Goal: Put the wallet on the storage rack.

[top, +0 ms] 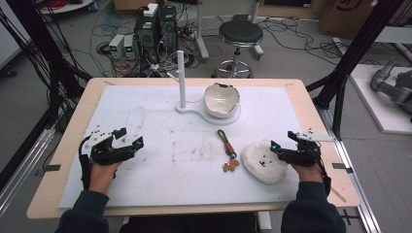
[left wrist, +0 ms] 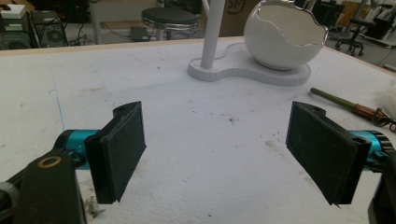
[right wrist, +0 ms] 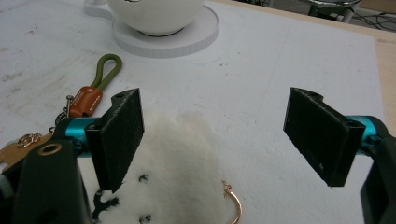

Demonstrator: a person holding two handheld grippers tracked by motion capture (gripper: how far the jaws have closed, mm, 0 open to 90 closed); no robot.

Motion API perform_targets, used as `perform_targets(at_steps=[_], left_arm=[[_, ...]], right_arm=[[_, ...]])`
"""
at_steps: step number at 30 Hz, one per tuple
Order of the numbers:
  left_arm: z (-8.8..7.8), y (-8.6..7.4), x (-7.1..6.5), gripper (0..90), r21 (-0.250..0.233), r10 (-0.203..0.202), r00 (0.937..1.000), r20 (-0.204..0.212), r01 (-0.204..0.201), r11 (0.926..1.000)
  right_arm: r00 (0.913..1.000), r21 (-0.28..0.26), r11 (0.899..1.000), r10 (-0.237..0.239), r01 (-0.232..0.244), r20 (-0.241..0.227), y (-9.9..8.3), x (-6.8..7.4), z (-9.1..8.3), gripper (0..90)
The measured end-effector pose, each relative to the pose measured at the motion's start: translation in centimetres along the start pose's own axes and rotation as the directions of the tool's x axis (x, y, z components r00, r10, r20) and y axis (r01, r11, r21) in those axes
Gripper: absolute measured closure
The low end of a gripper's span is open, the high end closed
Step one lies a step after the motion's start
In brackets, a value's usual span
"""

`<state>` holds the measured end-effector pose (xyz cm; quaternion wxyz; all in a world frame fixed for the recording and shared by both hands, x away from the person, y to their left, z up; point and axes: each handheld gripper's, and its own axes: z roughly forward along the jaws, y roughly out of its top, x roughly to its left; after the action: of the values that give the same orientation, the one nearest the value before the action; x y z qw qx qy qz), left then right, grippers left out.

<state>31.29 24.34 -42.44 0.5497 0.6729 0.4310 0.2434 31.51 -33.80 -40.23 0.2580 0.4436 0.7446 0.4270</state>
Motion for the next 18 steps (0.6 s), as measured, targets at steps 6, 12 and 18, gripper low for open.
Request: perform_targets(at_steps=[6, 12, 18], left_arm=[[0.5, 0.0, -0.1, 19.6, 0.004, -0.002, 1.0000, 0.008, 0.002, 1.0000], [1.2, 0.1, -0.4, 19.6, 0.010, -0.003, 0.9998, 0.020, 0.002, 0.9999], [1.2, 0.2, -0.5, 19.8, 0.009, -0.001, 0.9998, 0.019, 0.001, 1.0000]], right_arm=[[1.0000, 0.064, 0.998, -0.007, 0.008, -0.005, -0.6, -0.4, 0.2, 20.5], [0.9997, 0.122, 0.992, 0.015, -0.012, -0.021, -1.3, -0.8, 0.4, 20.5], [0.9992, 0.162, 0.987, 0.020, -0.015, -0.033, -1.8, -1.0, 0.6, 20.5]])
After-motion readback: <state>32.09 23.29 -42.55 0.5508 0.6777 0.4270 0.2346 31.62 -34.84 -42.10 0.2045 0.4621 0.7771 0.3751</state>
